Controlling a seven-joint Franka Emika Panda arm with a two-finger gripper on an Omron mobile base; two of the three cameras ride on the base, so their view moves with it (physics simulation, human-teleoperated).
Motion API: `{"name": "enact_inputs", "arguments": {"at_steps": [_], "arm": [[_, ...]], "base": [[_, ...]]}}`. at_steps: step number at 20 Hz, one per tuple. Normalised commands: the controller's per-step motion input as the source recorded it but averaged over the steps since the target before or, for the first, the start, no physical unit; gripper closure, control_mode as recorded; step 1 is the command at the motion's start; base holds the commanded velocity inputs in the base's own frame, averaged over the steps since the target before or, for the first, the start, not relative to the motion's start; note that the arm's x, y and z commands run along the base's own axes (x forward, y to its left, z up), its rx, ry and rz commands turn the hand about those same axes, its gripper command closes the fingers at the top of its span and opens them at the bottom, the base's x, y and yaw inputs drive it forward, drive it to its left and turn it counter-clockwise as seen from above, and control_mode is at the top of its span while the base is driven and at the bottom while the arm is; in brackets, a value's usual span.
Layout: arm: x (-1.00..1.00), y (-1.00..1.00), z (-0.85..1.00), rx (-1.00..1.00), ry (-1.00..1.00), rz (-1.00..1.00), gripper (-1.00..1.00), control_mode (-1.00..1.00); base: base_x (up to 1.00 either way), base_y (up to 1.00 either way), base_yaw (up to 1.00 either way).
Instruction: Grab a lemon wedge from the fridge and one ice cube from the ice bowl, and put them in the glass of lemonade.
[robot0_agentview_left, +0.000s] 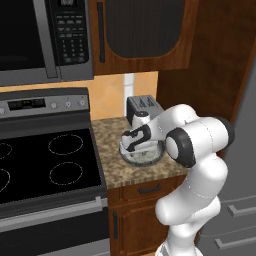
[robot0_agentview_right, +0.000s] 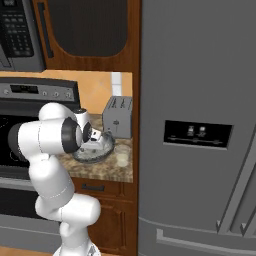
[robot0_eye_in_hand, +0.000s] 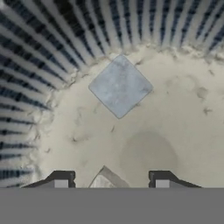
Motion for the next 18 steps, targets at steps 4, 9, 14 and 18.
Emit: {"name": "enact_inputs", "arguments": {"at_steps": [4,9,14,18], "arm": [[0.00,0.00,0.00,0.00,0.00,0.00,1.00,-1.00],[0.00,0.00,0.03,0.00,0.00,0.00,1.00,-1.00],[0.00,0.01,0.86,0.00,0.00,0.00,1.00,-1.00],[0.00,0.04,0.57,0.02,0.00,0.00,1.00,-1.00]], "base": [[0.00,0.00,0.00],[0.00,0.00,0.00],[0.00,0.00,0.00],[0.00,0.00,0.00]]}}
